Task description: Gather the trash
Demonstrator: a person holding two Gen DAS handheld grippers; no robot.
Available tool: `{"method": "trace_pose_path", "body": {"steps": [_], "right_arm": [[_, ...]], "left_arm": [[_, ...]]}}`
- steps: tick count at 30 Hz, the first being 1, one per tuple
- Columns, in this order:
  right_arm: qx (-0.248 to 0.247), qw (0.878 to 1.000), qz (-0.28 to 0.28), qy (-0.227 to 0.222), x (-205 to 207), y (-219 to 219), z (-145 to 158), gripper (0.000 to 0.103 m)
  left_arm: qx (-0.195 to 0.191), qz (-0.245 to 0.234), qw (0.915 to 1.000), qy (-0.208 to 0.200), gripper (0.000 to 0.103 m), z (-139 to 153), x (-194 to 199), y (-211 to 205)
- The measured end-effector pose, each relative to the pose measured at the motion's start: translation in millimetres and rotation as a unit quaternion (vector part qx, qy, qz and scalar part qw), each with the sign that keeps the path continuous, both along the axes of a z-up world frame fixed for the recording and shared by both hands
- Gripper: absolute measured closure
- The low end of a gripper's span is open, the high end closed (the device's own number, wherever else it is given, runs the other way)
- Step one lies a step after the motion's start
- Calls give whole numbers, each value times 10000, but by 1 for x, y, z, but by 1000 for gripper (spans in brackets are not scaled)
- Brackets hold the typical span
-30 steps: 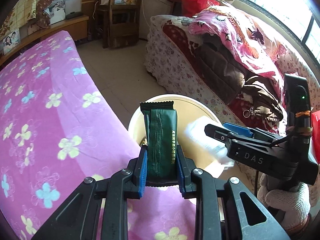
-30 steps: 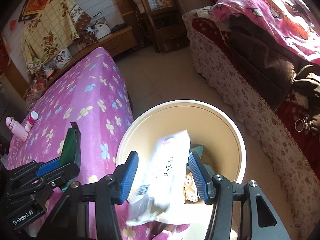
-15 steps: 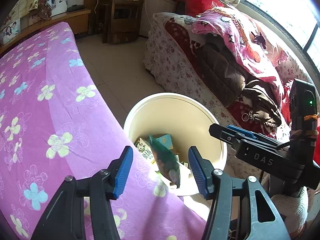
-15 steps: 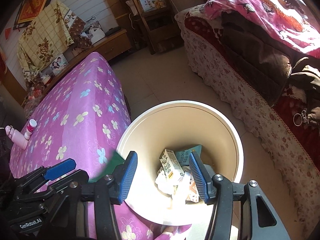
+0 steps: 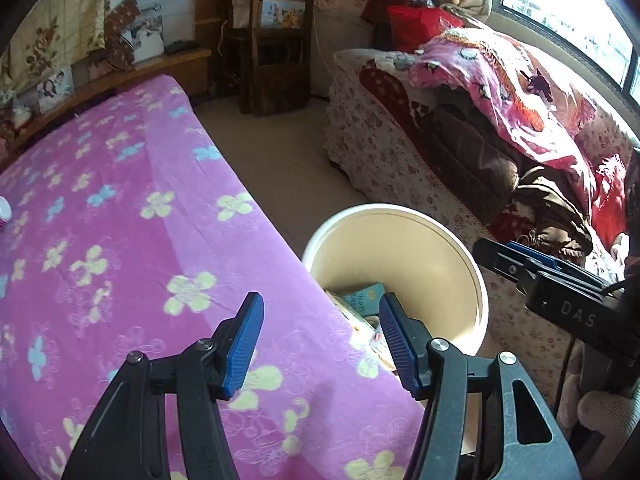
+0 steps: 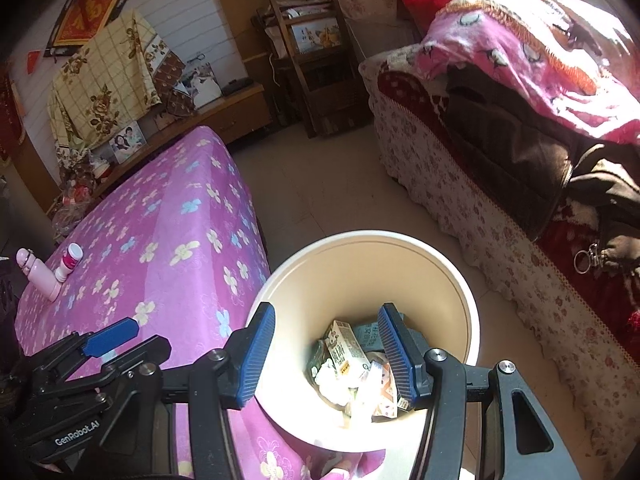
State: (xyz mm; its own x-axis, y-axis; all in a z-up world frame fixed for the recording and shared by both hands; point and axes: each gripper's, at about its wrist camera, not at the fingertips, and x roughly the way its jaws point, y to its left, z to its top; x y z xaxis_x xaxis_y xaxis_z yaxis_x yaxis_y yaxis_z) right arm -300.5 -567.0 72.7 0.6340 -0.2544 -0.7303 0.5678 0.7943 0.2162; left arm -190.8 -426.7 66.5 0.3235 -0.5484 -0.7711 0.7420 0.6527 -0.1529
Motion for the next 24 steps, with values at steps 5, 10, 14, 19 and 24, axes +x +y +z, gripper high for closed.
{"method": "trace_pose_path", "body": {"steps": [5,10,14,19,24], "right_arm": [[-457,9985,-73,-275,-15,26,22,40],[-865,9948,-323,-438,-29,48,45,40],[-1058,9919,-435,-554,-38,62,63,32],[-1218,9887,-507,-718,-48,77,78,31],[-1425,9847,-512,-867,-54,93,92,31]], "left_arm": [[-212,240,9986,-413,42,23,-5,22],[-394,341,9945,-911,42,47,-18,43],[-577,336,9913,-1132,42,63,-30,55],[-706,359,9887,-1274,42,75,-39,67],[-833,467,9865,-1329,42,81,-43,80]]}}
